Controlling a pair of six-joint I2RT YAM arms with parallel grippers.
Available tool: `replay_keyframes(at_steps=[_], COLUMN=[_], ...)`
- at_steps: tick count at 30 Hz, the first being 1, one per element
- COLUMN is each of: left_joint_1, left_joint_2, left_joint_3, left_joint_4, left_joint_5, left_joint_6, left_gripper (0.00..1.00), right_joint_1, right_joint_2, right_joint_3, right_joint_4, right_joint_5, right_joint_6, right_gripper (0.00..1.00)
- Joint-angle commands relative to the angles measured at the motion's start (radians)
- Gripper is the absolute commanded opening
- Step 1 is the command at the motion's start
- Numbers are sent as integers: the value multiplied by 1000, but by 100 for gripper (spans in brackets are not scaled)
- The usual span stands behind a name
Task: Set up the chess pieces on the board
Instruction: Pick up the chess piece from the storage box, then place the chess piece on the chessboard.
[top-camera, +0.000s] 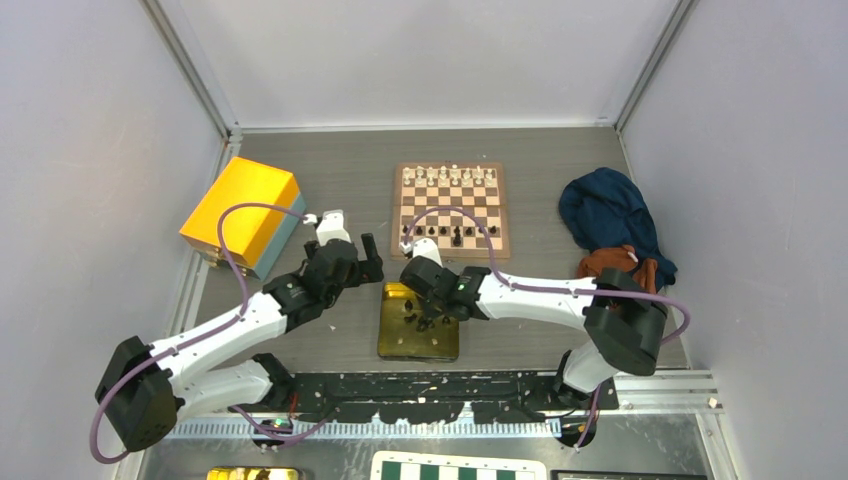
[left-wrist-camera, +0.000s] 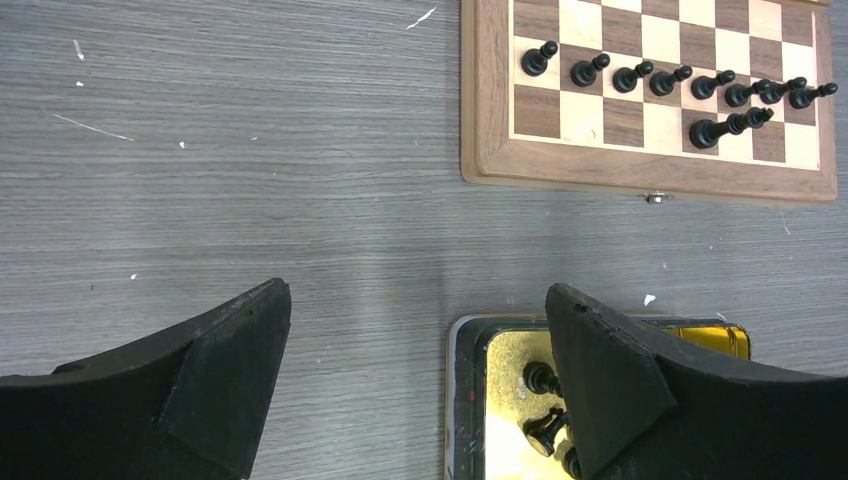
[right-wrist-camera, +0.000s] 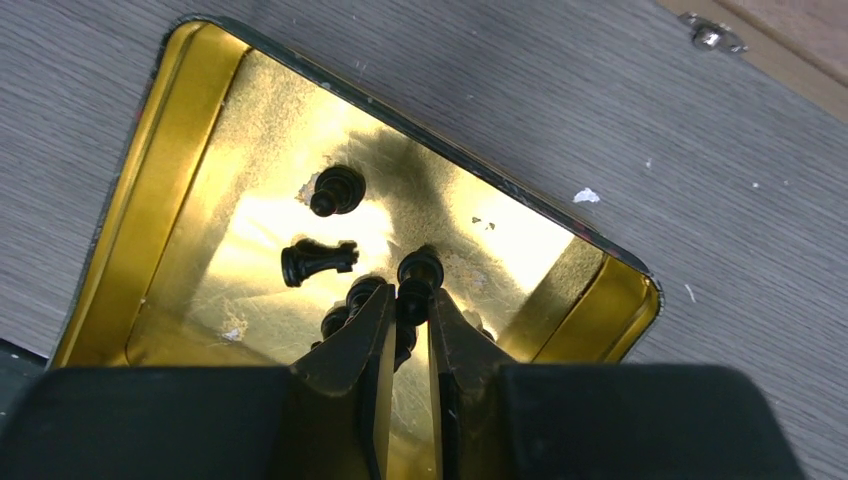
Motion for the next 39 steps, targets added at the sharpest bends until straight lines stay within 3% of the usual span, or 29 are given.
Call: replay_keyframes(at_steps=[1, 15, 30, 39], left_joint_1=[-3, -2, -3, -2], left_joint_2=[-25, -18, -20, -4], left_joint_3=[4, 19, 20, 25], left_joint_4=[35, 36, 35, 45], left_joint_5=[-23, -21, -22, -23], left_joint_6=[-10, 0, 9, 14], left_gripper=[100, 100, 100, 100], right_joint_1=[4, -4, -253, -338], right_joint_2=[-74, -118, 9, 128], right_joint_3=[62, 188, 314, 374], right_joint_4=[-22, -122, -110, -82], right_joint_5=[39, 123, 19, -42], right_joint_6=[-12, -81, -191, -224], right_gripper=[1, 1, 1, 1])
